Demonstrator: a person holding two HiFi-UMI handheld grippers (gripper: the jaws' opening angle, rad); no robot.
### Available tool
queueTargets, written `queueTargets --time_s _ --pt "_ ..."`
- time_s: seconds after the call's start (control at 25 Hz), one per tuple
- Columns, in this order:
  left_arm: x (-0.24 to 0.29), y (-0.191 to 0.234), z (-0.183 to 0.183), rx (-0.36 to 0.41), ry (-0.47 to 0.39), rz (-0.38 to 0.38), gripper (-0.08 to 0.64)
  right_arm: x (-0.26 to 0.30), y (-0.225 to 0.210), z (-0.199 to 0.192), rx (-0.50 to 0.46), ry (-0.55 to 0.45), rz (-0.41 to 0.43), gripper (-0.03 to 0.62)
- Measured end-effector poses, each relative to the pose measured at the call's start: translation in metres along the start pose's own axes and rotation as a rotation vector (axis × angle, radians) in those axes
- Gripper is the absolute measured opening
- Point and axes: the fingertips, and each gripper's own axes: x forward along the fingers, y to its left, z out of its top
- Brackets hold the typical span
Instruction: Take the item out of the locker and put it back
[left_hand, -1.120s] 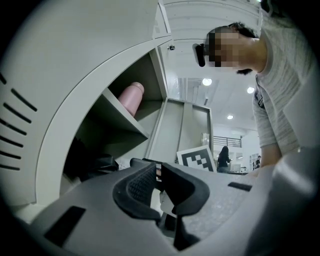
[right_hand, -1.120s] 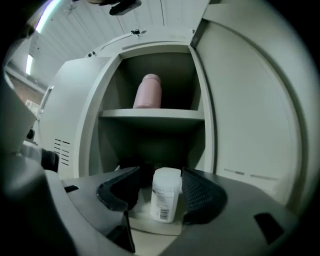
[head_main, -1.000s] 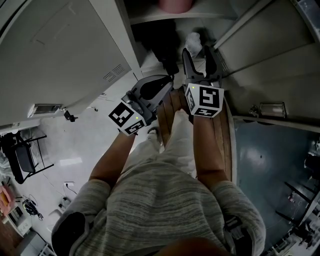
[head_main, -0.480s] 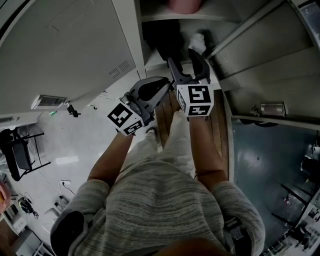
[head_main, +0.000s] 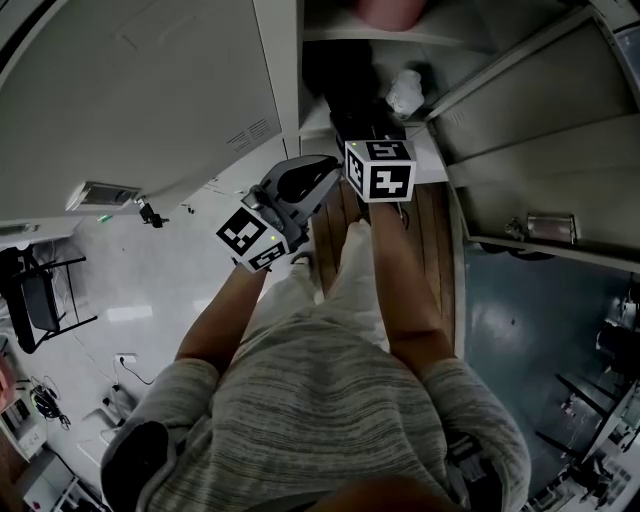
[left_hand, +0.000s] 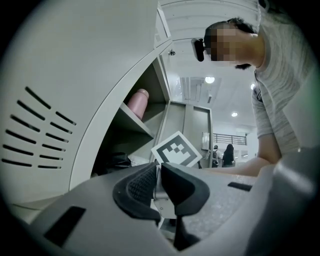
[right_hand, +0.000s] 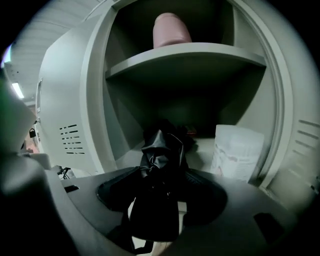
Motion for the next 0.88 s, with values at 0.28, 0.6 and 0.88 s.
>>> queueTargets --time_s 0.28,0.6,0.88 --pt "-0.001 0.003 -0.003 0.0 0.002 0.007 0.025 0.008 -0.002 -0.002 -0.018 -0.012 -0.042 0.249" --pt "-0.003 -0.005 -0.003 0.004 0.013 0.003 0.026 0.0 -0.002 0.0 0.056 -0.023 0.001 0.201" --pt "-0.009 -0.005 0.0 0.011 0.018 0.012 0.025 -0.031 0.003 -0.011 0.146 -0.049 0.055 0.198"
